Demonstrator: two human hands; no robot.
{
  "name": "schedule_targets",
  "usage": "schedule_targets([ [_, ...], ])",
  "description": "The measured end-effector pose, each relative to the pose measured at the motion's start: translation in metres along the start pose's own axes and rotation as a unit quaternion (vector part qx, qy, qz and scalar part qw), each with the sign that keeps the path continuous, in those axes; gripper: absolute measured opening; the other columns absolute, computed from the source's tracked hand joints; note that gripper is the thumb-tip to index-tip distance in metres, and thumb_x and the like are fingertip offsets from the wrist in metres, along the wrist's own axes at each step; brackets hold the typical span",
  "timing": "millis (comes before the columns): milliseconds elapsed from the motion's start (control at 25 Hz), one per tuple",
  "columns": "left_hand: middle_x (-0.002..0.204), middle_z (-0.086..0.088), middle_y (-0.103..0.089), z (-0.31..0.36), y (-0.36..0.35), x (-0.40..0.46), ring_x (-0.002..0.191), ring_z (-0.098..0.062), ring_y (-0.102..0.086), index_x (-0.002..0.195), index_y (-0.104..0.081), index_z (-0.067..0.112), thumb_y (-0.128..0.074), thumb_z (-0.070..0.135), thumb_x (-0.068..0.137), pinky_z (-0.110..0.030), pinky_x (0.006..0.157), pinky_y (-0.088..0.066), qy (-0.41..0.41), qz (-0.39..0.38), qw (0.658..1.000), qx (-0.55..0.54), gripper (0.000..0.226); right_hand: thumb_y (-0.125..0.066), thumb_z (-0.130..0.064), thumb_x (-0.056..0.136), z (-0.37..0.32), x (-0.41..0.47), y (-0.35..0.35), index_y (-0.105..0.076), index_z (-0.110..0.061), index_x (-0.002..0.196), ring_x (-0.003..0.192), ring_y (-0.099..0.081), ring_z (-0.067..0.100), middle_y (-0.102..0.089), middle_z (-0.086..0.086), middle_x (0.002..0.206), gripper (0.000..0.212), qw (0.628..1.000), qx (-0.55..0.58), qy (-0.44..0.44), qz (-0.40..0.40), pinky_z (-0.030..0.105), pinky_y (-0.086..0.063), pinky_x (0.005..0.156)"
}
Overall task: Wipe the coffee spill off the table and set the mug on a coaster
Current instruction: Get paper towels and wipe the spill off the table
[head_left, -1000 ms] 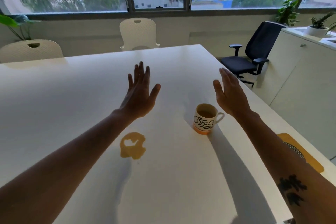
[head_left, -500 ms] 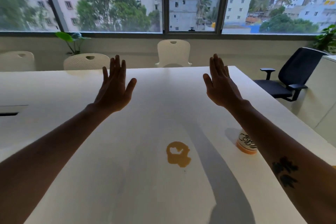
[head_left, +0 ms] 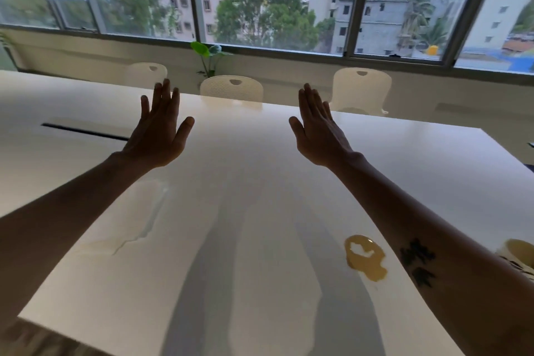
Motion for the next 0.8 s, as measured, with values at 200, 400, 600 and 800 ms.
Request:
schedule_targets([
  [200, 0.176, -0.024, 0.003, -0.062, 0.020, -0.038, 0.165, -0.039, 0.004, 0.166, -0.012, -0.004, -0.028, 0.043, 0.107, -0.057, 0.131, 0.002, 0.052, -0.014, 0.998, 0.032, 0.077, -0.033, -0.038, 0.116, -0.082, 0.029, -0.050, -0.001, -0.004, 0.171, 0.168, 0.006, 0.029, 0.006, 0.015, 0.181, 0.072, 0.997, 0.049, 0.052, -0.034, 0.045, 0.000, 0.137],
  [400, 0.176, -0.025, 0.001, -0.105, 0.027, -0.072, 0.165, -0.039, 0.002, 0.165, -0.015, -0.005, -0.029, 0.041, 0.109, -0.059, 0.131, 0.000, 0.083, -0.025, 0.995, 0.044, 0.074, -0.031, -0.040, 0.116, -0.148, 0.037, -0.099, -0.001, -0.006, 0.172, 0.168, 0.007, 0.028, 0.007, 0.013, 0.181, 0.071, 0.990, 0.084, 0.092, -0.068, 0.045, -0.001, 0.137],
  [600, 0.177, -0.022, 0.003, -0.145, 0.013, -0.113, 0.165, -0.035, 0.005, 0.166, -0.013, -0.004, -0.027, 0.046, 0.107, -0.057, 0.131, 0.000, 0.118, -0.044, 0.991, 0.040, 0.078, -0.029, -0.042, 0.116, -0.204, 0.031, -0.147, 0.001, -0.008, 0.172, 0.168, 0.009, 0.027, 0.009, 0.011, 0.181, 0.071, 0.979, 0.115, 0.129, -0.107, 0.045, 0.000, 0.137],
  [800, 0.177, -0.021, 0.002, -0.164, -0.025, -0.157, 0.165, -0.035, 0.006, 0.166, -0.012, -0.003, -0.022, 0.052, 0.106, -0.056, 0.132, 0.001, 0.138, -0.087, 0.986, 0.019, 0.082, -0.028, -0.044, 0.116, -0.239, 0.012, -0.192, 0.001, -0.009, 0.172, 0.167, 0.010, 0.025, 0.009, 0.010, 0.181, 0.072, 0.971, 0.126, 0.141, -0.146, 0.043, 0.001, 0.137],
])
Point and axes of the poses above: each hand's wrist, its own x-axis towards the middle knuckle, its own y-axis out of the back of the hand, z = x × y, the point moved 4 cm from there along x, towards the middle knuckle
